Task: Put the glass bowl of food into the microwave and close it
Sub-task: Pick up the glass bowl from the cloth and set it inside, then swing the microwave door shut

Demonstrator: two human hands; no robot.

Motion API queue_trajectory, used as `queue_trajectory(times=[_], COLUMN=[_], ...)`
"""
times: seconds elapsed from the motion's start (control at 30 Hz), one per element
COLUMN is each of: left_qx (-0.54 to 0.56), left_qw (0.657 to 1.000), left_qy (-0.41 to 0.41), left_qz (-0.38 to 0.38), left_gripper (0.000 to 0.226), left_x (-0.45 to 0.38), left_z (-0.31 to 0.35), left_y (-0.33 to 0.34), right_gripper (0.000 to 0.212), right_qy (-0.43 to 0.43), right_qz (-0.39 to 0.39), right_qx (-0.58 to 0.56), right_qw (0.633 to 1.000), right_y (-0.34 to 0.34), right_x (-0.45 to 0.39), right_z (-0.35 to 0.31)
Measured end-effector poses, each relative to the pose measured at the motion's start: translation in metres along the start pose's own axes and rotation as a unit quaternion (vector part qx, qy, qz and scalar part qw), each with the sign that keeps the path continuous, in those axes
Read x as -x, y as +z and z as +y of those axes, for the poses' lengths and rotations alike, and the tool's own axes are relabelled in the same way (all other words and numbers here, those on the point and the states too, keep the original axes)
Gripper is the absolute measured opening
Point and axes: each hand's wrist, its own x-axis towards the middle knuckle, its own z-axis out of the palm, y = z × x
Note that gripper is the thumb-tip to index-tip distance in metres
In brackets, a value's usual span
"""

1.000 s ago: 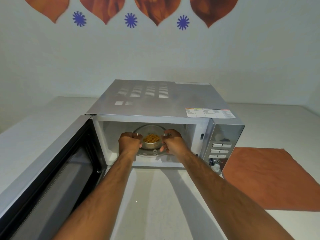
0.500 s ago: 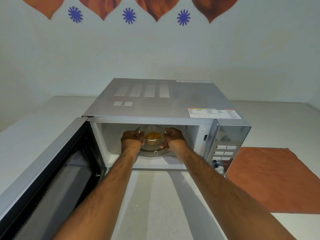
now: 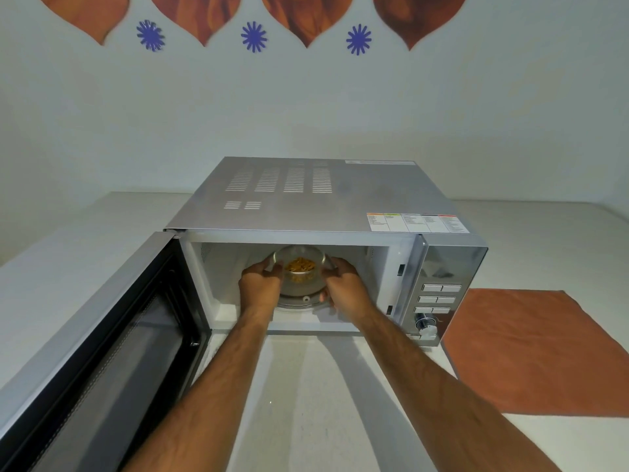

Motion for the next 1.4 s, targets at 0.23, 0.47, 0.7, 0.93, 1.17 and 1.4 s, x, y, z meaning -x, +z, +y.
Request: queue_trajectory(times=[0.23, 0.47, 0.7, 0.93, 1.17, 1.4], left_qx=[-0.033, -0.042, -0.147, -0.207, -0.259, -0.31], left_qw=[0.997, 0.991, 0.975, 0.961, 0.936, 0.912], left_qy=[0.063, 0.12, 0.15, 0.143, 0.194, 0.219], left_qz=[0.018, -0.037, -0.065, -0.116, -0.137, -0.157], left_gripper=[0.03, 0.042, 0.042, 0.048, 0.053, 0.062], left_x=[0.044, 0.107, 0.15, 0.186, 0.213, 0.226], left_z=[-0.025, -0.037, -0.067, -0.081, -0.083, -0.057], left_y=[-0.007, -0.013, -0.018, -0.024, -0.028, -0.031], right_gripper=[0.026, 0.023, 0.024, 0.023, 0.067, 0.085], right_qy=[-0.054, -0.095, -0.094, -0.121, -0.091, -0.075], right_qz=[0.018, 0.03, 0.034, 0.051, 0.016, -0.005], right_qx=[0.066, 0.131, 0.204, 0.297, 0.452, 0.522], right_qw=[0.996, 0.986, 0.974, 0.946, 0.887, 0.849], right_y=[-0.002, -0.015, -0.036, -0.062, -0.07, -0.066], right_x=[0.041, 0.086, 0.124, 0.159, 0.185, 0.193], right_z=[0.023, 0.054, 0.095, 0.126, 0.139, 0.15])
